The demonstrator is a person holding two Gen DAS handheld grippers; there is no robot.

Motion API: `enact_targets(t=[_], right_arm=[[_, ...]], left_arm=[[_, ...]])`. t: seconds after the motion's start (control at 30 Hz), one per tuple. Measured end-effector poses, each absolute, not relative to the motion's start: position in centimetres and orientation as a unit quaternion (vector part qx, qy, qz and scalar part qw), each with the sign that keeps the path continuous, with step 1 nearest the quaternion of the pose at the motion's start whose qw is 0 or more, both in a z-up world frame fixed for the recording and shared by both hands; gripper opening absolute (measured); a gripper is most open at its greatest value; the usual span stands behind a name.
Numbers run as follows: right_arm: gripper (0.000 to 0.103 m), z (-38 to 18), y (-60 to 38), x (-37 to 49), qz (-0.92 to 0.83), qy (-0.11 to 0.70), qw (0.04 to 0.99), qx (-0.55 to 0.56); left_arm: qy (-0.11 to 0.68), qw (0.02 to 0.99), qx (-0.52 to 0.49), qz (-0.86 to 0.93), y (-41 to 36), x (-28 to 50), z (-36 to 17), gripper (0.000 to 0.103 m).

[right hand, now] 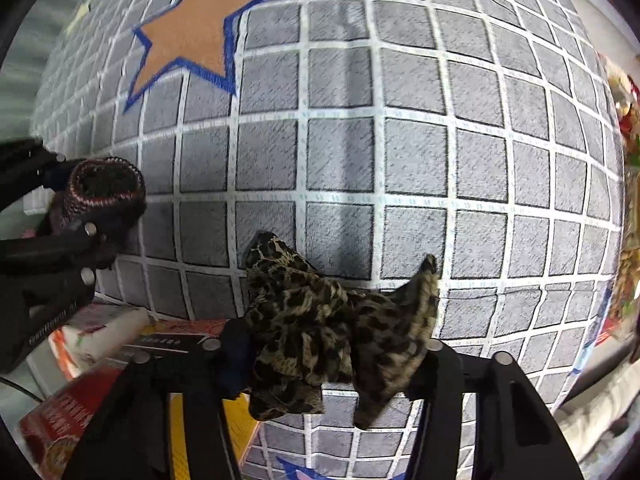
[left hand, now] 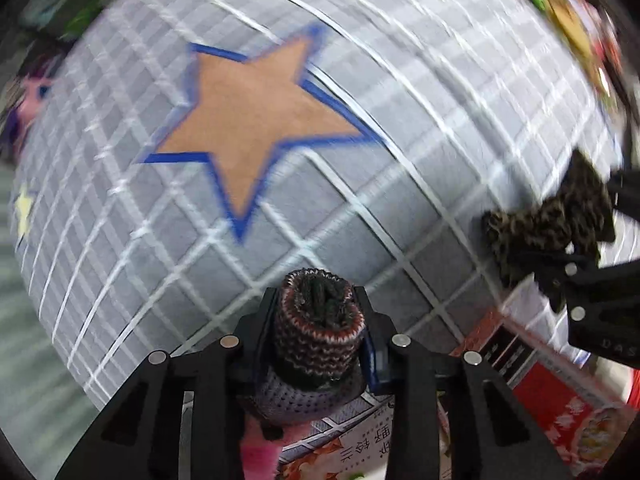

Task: Organize soft objects
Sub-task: 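Grasp the brown-purple knit hat with the left tool while the right tool grasps the leopard-print bow, then carry the knit hat and leopard bow over the white box with both tools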

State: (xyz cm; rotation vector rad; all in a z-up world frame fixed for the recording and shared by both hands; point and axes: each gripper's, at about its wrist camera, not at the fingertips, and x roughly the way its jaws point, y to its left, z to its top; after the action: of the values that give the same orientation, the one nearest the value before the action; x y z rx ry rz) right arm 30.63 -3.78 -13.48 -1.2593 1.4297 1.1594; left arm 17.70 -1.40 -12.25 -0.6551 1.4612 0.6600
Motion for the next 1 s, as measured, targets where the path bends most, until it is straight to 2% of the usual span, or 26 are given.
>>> enact_targets(t=[0.07,0.43,0.63,1.0], right_arm=[[0.053,-12.3,-3.7,31.5,0.478,0.585,0.448,-0.477],[0.053,-1.1,-2.2,28.9,0.573,0.505,0.477,-0.434],[0.053,3.1,-2.4,26.4,0.602,0.475,0.476,-0.431],[0.053,5.6,-4.8,23.7,0.609,0.455,0.486,-0.430]], left_arm=[[0.610,0.656,-0.301,0.328,-1.2,16.5,-10.2,0.039],[0.483,0.660,-0.355,0.453,-0.9,10.3,-0.6,0.039],[0.454,0.653,-0.375,0.476,-2.9,7.6,2.0,0.039],[0.439,0.663,-0.391,0.464,-8.5,5.2,4.1,0.039]])
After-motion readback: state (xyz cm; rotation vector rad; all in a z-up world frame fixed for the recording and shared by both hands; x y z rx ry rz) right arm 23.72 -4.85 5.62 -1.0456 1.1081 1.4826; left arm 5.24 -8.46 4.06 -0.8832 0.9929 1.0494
